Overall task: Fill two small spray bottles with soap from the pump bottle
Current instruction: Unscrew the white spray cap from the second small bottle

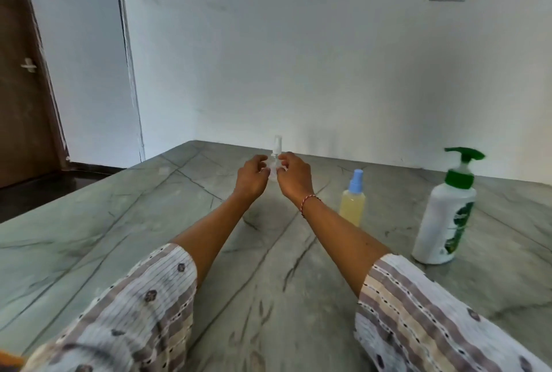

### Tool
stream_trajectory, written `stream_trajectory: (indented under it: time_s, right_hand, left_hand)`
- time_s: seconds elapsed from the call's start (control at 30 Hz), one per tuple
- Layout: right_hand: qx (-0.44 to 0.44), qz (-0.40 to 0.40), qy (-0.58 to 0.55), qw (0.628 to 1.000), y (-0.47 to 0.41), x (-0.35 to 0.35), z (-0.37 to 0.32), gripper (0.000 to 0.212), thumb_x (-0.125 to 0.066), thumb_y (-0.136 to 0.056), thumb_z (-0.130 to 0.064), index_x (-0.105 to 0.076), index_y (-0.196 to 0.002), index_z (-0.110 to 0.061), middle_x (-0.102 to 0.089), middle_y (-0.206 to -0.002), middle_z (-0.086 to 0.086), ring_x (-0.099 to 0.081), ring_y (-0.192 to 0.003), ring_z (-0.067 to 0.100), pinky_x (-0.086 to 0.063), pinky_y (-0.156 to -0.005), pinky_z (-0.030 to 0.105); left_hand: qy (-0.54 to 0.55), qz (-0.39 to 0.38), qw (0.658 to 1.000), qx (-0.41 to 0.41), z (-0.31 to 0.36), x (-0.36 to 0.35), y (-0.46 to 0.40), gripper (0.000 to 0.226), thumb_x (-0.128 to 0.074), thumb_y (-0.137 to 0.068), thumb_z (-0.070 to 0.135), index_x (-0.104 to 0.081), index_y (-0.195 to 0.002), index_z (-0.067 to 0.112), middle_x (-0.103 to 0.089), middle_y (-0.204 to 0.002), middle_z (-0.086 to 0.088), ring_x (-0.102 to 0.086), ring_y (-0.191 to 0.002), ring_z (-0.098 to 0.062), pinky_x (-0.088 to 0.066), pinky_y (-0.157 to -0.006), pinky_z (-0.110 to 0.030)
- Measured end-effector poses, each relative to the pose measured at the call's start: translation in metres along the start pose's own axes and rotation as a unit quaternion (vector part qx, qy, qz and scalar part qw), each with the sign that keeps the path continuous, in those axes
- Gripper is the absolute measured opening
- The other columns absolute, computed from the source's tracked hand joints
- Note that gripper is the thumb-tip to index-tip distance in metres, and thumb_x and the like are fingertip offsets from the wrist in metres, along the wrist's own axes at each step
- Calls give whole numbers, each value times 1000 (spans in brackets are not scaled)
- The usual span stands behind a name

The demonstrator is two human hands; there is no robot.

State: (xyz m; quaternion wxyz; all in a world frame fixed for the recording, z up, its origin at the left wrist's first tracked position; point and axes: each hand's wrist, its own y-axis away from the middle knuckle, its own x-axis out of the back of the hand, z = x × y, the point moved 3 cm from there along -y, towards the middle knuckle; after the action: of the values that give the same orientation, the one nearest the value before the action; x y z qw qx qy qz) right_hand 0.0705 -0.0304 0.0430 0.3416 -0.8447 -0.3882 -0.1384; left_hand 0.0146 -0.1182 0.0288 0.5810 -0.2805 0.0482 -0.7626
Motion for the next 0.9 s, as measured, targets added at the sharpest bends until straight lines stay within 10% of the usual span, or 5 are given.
stream_trajectory:
  time_s: [0.3, 0.5, 0.9]
  right_hand:
    - [-135, -11, -8, 991, -81, -50, 43, 40, -50, -91, -9, -41, -130, -3, -47, -132, 18, -48, -119, 32, -42, -91, 32]
    - [-107, -11, -56, 993, -74, -51, 39, 38, -49, -91, -3, -48, -130, -6, -52, -132, 13, -52, -119, 27, -40, -90, 23]
    - [-135, 10, -211, 968, 9, 6, 9, 33, -47, -87, 0, -64, -113, -13, -66, -111, 11, -63, -99, 26, -52, -91, 44]
  left_hand:
    - [-67, -120, 989, 45, -41, -25, -85, 50, -32, -100, 18, -16, -146, 8, -20, -153, -12, -21, -140, -27, -18, -115, -40]
    - [31, -67, 996, 43, -44, -32, -82, 34, -46, -94, 8, -48, -127, 2, -60, -116, -22, -60, -97, -29, -49, -89, -37]
    - [165, -33, 985, 38, 8, -15, 3, 25, -62, -86, 14, -54, -107, 3, -62, -89, -14, -60, -73, -19, -47, -62, -27]
